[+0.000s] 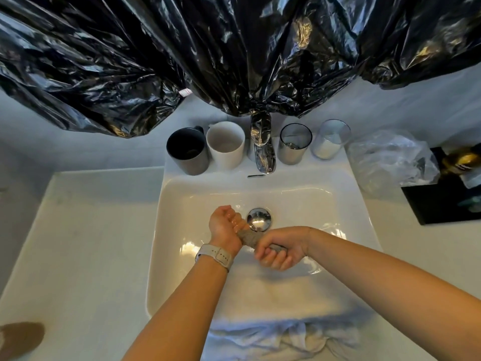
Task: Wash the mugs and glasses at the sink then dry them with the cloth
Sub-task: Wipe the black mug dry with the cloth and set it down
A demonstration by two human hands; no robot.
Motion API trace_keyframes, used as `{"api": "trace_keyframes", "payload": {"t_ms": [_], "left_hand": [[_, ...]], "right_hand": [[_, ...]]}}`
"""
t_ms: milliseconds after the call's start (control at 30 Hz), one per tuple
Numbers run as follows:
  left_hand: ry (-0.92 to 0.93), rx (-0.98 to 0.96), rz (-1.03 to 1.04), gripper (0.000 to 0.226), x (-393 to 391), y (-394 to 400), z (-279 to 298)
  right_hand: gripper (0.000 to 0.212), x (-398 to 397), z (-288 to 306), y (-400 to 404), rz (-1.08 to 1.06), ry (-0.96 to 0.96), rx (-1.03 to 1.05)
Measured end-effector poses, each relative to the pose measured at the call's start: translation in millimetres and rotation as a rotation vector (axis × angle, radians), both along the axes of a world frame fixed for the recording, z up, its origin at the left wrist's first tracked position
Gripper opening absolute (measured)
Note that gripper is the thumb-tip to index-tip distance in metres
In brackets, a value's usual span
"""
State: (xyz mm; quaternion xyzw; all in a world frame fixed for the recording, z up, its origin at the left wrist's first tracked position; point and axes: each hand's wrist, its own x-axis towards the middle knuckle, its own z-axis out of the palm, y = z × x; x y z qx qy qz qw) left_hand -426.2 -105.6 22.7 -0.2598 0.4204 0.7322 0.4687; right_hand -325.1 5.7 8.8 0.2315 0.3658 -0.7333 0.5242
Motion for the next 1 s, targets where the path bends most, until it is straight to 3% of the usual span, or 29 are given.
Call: {"api": "trace_keyframes", "payload": {"t_ms": [233,333,400,467,567,633,800,867,967,1000], "left_hand": [[0.095,-0.118,-0.005,0.042,3.2,-0.8,-4.6],[0.161,-0.135,-0.034,0.041,-1.2,-5.1,-4.3],[0.238,-0.132,-0.128,0.034,-6.5,-10.8,3.8],[0.302,-0.087,-0.238,0.01,-9.9,-23.0,15.2],[0.308,0.072,-0.373,0.067,-6.0,-49.7,25.8],[0.334,0.141,-0.42,0.086,6.7,-65.2,32.5],[0.641,-0.072,-0.442,0.07,38.4,-90.4,47.8],[0.699,-0.154,-0.453,0.062,46.1,-96.8,53.9],[0.764,-0.242,-0.519,0.023,53.2,-102.7,60.6],[0.815,-0.281,-0.538,0.021,54.9,-103.8,62.4]], "right_hand": [[0.036,0.9,-4.0,-5.4,-0.063,-0.059,-0.03],[0.021,4.6,13.9,-17.0,-0.066,0.1,0.373],[0.036,16.2,26.8,-27.8,-0.11,0.358,0.754],[0.044,34.3,34.6,-39.4,-0.325,0.5,0.9],[0.02,60.1,45.2,-59.2,-0.68,0.486,0.856],[0.019,72.1,52.0,-71.3,-0.825,0.479,0.886],[0.004,87.7,63.5,-93.5,-1.074,0.577,0.969],[0.007,91.6,65.2,-97.8,-1.071,0.675,1.125],[0.008,94.9,69.9,-102.7,-0.968,0.867,1.429],[0.007,95.8,71.3,-104.8,-0.898,0.956,1.55]]}}
